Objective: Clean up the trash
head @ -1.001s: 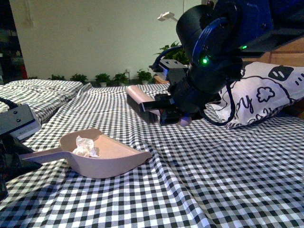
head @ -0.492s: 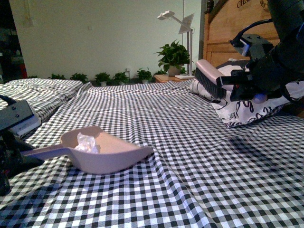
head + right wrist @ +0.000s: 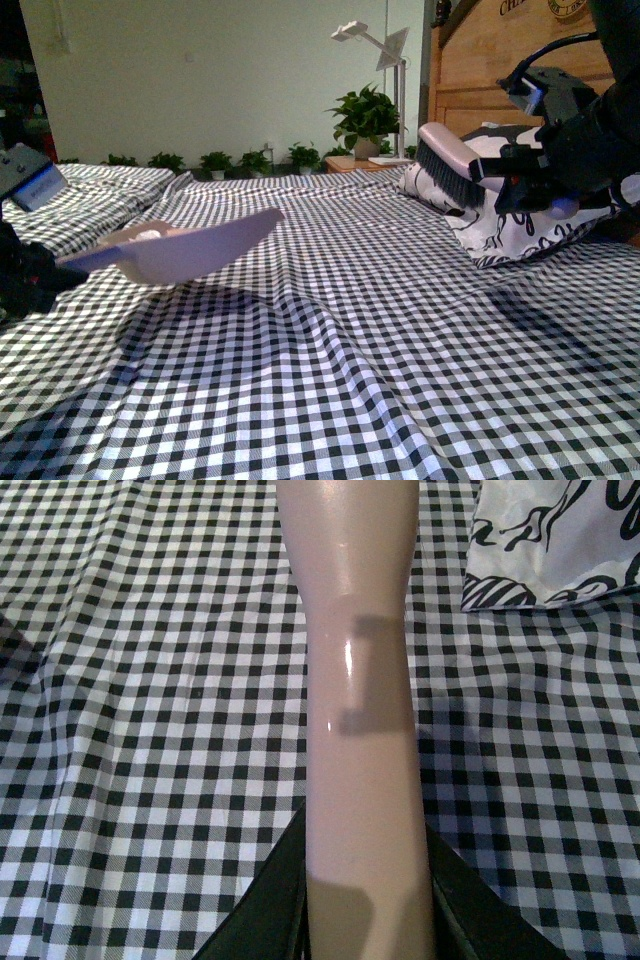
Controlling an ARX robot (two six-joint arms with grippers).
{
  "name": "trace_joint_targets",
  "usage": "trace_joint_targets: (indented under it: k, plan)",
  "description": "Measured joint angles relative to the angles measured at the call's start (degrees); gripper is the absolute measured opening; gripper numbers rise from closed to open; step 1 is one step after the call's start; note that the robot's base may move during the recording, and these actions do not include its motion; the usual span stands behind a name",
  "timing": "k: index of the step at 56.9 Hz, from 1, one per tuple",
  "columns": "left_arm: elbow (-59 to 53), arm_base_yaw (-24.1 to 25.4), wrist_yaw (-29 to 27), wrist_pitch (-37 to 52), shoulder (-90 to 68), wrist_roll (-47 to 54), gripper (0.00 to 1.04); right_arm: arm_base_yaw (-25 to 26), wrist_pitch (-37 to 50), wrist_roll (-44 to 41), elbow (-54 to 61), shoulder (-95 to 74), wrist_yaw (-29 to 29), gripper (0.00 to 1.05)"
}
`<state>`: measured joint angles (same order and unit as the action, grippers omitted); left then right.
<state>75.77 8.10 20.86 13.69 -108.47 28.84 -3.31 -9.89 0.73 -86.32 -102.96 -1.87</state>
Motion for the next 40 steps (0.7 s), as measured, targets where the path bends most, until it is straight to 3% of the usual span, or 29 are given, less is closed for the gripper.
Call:
trace_joint_targets:
  k: [17,40]
  plan:
    - [0.33,1.53,-8.72,-0.26,9.22,-4.11,0.29,3.02,2.73,3.08,4.81,9.09,-0.74,0.2]
    - [-8.07,3.08,-6.91,-4.66,27.23,-8.11,0.29,8.11,8.39,6.01,14.1,24.28,-2.43,0.2]
